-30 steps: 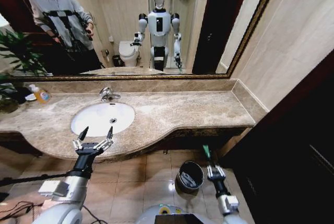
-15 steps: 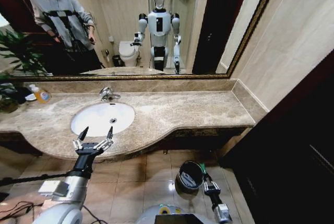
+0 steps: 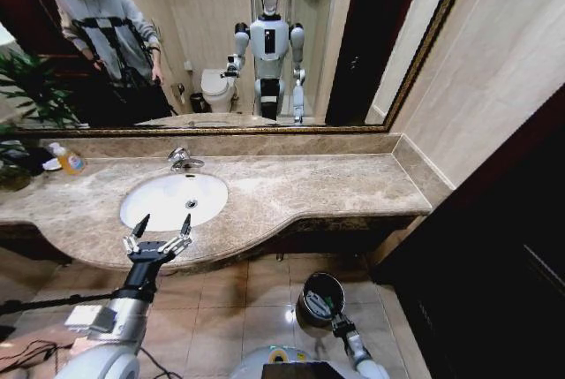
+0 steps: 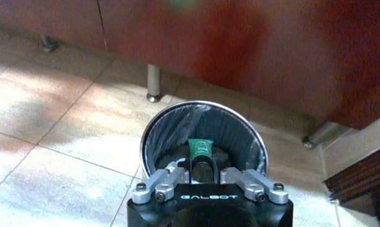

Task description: Pick up the trash from the sink and place it in the trash bin.

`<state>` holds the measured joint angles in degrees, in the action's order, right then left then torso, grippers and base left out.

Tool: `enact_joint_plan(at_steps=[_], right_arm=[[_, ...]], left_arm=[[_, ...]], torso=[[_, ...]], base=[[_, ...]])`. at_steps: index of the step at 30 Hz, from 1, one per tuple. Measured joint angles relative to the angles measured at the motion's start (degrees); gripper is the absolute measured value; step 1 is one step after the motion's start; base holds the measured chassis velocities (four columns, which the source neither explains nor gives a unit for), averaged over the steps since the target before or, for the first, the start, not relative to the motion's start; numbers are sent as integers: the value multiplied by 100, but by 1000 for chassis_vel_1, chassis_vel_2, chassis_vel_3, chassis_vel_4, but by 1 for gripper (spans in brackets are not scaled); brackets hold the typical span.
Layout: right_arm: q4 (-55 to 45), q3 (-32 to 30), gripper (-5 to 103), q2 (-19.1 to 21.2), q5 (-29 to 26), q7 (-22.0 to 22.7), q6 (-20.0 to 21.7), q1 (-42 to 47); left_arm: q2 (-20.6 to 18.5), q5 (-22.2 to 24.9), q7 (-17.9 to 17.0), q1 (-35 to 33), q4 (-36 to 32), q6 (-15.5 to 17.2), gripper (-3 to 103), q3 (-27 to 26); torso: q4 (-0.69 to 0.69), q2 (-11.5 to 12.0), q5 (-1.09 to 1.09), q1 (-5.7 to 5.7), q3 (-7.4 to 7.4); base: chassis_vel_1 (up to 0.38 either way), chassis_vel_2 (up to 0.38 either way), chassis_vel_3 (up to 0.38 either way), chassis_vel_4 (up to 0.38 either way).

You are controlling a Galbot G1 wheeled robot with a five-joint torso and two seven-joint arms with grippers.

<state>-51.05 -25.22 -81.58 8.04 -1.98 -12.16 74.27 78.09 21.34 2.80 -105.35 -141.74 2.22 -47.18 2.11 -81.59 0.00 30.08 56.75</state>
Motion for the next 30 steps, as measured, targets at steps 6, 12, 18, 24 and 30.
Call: enact_joint_plan(at_steps=[6,12,18,24,30], right_arm=[[733,-9,20,-94,147,-34,1,-631],[1353,-15,17,-168,278,-125,-5,-1106],[1582,-18,37,-176,311,-163,-18,-1247],[1590,-16,59,-150,315,-167,-34,-1249],[1586,-21,81,-132,314,-168,-66,-1217]], left_arm=[[0,0,0,0,0,0,100,0],[0,0,-1,0,0,0,100,0],[0,0,0,0,0,0,100,0],[0,0,0,0,0,0,100,0],[0,0,0,0,0,0,100,0]], torso=[[0,0,0,0,0],[0,0,0,1,0],[0,0,0,0,0],[0,0,0,0,0],[0,0,0,0,0]], base=[[0,0,0,0],[0,0,0,0],[0,0,0,0],[0,0,0,0],[0,0,0,0]])
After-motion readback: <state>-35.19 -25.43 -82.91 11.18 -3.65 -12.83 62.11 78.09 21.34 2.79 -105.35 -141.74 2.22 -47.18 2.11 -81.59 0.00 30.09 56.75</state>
